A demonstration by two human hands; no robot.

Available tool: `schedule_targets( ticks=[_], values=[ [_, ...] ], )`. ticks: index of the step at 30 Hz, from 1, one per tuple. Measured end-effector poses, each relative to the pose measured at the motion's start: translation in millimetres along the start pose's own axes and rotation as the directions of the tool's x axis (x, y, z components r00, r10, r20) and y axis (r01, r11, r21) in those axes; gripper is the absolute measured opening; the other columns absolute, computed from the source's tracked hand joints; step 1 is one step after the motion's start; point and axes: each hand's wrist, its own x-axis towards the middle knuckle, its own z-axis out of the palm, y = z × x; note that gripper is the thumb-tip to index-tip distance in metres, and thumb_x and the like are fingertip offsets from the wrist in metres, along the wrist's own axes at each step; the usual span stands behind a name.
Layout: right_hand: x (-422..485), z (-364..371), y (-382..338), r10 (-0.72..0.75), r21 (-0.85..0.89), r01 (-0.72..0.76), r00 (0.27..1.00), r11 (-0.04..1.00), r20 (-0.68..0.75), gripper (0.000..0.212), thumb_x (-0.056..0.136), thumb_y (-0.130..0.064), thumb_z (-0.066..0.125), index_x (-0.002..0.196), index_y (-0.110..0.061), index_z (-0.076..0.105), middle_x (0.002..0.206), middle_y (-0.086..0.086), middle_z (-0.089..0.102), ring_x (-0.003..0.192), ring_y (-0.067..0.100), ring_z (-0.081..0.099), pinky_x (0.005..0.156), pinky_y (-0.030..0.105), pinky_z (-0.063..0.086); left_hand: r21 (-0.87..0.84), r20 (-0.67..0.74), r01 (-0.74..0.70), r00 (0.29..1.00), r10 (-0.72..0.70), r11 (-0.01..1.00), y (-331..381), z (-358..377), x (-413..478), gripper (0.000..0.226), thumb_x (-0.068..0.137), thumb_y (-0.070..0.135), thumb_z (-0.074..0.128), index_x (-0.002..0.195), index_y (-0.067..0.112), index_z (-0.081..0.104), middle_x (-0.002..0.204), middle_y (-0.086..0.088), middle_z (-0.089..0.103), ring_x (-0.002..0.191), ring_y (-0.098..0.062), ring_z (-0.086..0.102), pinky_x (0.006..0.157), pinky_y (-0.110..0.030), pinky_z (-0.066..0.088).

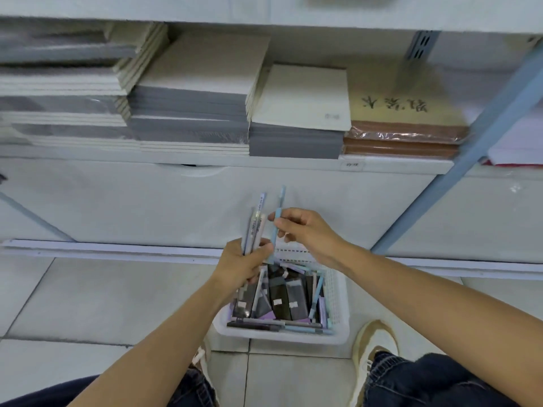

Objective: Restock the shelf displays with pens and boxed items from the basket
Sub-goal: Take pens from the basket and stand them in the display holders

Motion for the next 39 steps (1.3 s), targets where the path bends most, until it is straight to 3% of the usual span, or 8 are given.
schedule_targets(
  ticks=[6,9,12,17,23,25,31,39],
  values=[
    [-23,5,-101,-0.315,-0.078,0.311,0.948,0.947,-0.048,0.013,0.096,-0.015,0.058,0.108,-0.011,0.062,0.084,0.003,0.065,0.072,0.012,0.059,0.066,0.025,0.049,0.089,0.024,-0.280,0.960,0.279,0.956,87,-4,-26,0.014,0.089,0.021,0.070,0.080,0.012,0.063,0.045,0.006,0.044,0.039,-0.010,0.036,0.039,-0.022,0.038],
    [-36,4,-160,-0.509,-0.200,0.473,0.836,0.858,-0.206,0.019,0.097,-0.021,0.057,0.108,-0.006,0.059,0.090,0.014,0.067,0.070,0.014,0.062,0.061,0.026,0.050,0.128,0.063,-0.386,0.922,0.381,0.914,138,-6,-42,0.012,0.088,0.019,0.070,0.081,0.012,0.065,0.044,0.006,0.045,0.037,-0.009,0.036,0.039,-0.020,0.036],
    [-49,1,-216,-0.635,-0.263,0.582,0.740,0.770,-0.220,0.012,0.096,-0.017,0.057,0.101,-0.007,0.061,0.094,0.020,0.068,0.068,0.010,0.062,0.059,0.024,0.052,0.108,0.103,-0.466,0.884,0.457,0.878,186,-7,-56,0.009,0.089,0.018,0.069,0.082,0.014,0.065,0.046,0.008,0.045,0.038,-0.008,0.034,0.038,-0.018,0.033],
    [-71,-18,-300,-0.756,-0.228,0.723,0.600,0.652,-0.262,0.011,0.097,-0.006,0.053,0.108,-0.004,0.056,0.091,0.014,0.067,0.079,0.015,0.069,0.060,0.023,0.054,0.024,0.115,-0.595,0.800,0.589,0.803,259,-10,-70,0.009,0.096,0.018,0.060,0.091,0.013,0.054,0.051,0.007,0.038,0.041,-0.009,0.028,0.038,-0.019,0.029],
    [-70,-60,-383,-0.826,-0.364,0.758,0.401,0.542,-0.396,0.016,0.099,-0.006,0.051,0.111,0.002,0.057,0.091,0.018,0.067,0.076,0.013,0.069,0.064,0.022,0.056,0.101,0.048,-0.628,0.778,0.627,0.771,324,-10,-63,0.022,0.096,0.027,0.058,0.084,0.011,0.051,0.059,-0.002,0.042,0.041,-0.013,0.033,0.040,-0.022,0.030],
    [-60,-73,-394,-0.827,-0.440,0.706,0.408,0.554,-0.387,0.015,0.099,-0.005,0.050,0.110,0.002,0.058,0.097,0.023,0.066,0.078,0.014,0.068,0.063,0.022,0.055,0.074,0.024,-0.623,0.781,0.624,0.778,336,-9,-59,0.023,0.094,0.030,0.060,0.088,0.008,0.060,0.062,-0.005,0.045,0.044,-0.015,0.038,0.042,-0.024,0.033],
    [-24,-76,-386,-0.761,-0.515,0.579,0.590,0.632,-0.270,0.015,0.097,-0.004,0.053,0.107,0.003,0.061,0.100,0.022,0.067,0.080,0.024,0.069,0.062,0.028,0.060,0.022,0.042,-0.637,0.771,0.636,0.770,354,-6,-45,0.019,0.094,0.031,0.060,0.088,0.018,0.072,0.064,-0.001,0.055,0.049,-0.014,0.045,0.043,-0.024,0.038],
    [-8,-79,-397,-0.780,-0.668,0.515,0.605,0.537,-0.161,0.013,0.097,-0.006,0.054,0.102,0.001,0.064,0.092,0.014,0.069,0.083,0.023,0.070,0.073,0.029,0.060,0.066,0.011,-0.648,0.761,0.649,0.759,359,-6,-32,0.020,0.095,0.031,0.059,0.090,0.019,0.073,0.061,0.004,0.056,0.049,-0.012,0.049,0.050,-0.029,0.040]
  ],
)
